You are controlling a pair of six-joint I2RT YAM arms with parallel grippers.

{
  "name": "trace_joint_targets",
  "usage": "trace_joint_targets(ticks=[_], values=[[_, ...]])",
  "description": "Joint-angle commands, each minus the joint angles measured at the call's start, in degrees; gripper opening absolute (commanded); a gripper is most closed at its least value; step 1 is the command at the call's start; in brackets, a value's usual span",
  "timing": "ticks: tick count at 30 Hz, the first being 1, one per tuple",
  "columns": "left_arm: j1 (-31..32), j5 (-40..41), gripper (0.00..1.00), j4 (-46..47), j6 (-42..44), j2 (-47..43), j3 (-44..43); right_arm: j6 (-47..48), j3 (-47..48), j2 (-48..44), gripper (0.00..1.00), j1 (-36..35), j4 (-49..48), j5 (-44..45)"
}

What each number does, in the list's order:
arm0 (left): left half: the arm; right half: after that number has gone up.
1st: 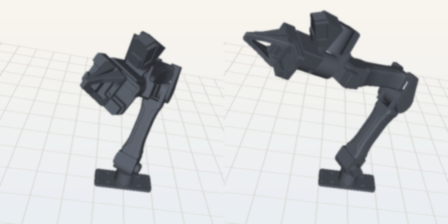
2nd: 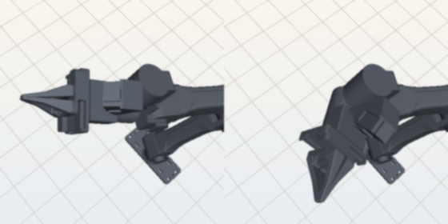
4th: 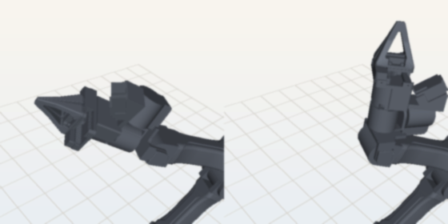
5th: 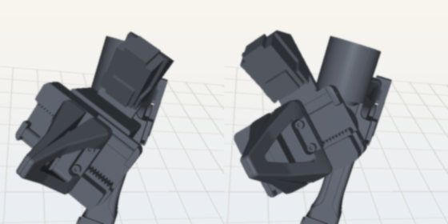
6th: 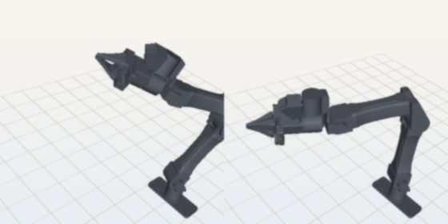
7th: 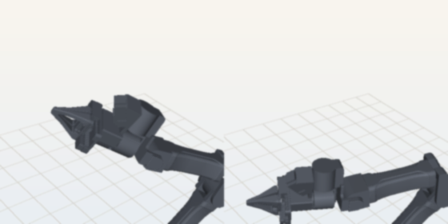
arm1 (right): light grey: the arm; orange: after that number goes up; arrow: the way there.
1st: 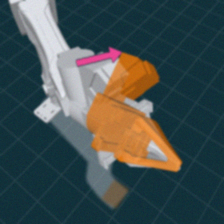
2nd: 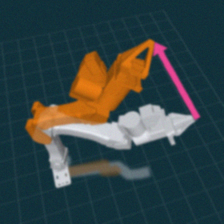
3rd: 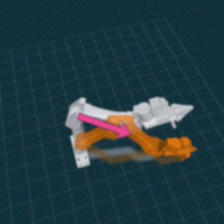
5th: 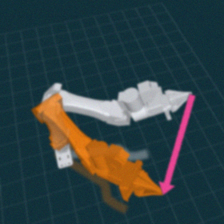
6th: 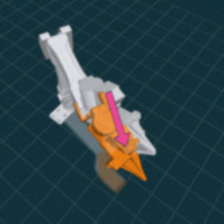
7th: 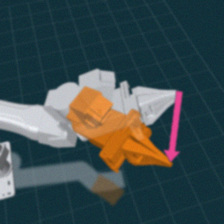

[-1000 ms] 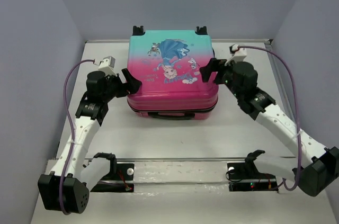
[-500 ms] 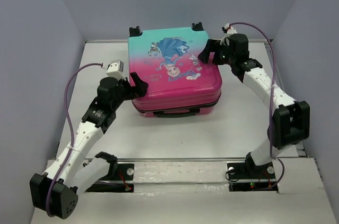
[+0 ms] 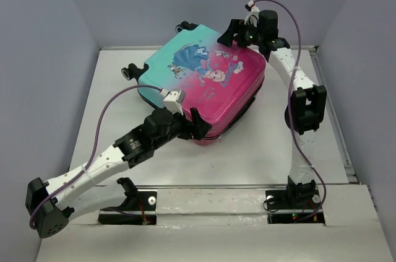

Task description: Pack the luggage

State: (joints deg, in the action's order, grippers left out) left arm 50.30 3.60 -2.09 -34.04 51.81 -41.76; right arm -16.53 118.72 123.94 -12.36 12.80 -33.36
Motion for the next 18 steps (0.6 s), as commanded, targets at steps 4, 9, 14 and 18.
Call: trace_joint_targets(ticks=[4, 9, 14, 18], values=[[0.1, 3.2, 0.99, 3.8, 0.6, 1.8, -9.0, -8.5, 19.2, 0.3, 1.0, -5.8, 11.1, -10.7], [-3.1, 2.8, 0.99, 3.5, 1.4, 1.8, -9.7, -5.2, 21.6, -7.0, 1.0, -4.7, 10.4, -7.8], [-13.7, -2.7, 0.99, 3.9, 2.1, 0.5, -10.0, -0.6, 5.4, -24.4, 1.0, -4.7, 4.9, -7.9], [-21.2, -9.9, 0.99, 4.4, 1.3, 0.0, -9.8, -0.3, -23.6, -44.3, 0.58, -6.3, -3.2, -5.7]])
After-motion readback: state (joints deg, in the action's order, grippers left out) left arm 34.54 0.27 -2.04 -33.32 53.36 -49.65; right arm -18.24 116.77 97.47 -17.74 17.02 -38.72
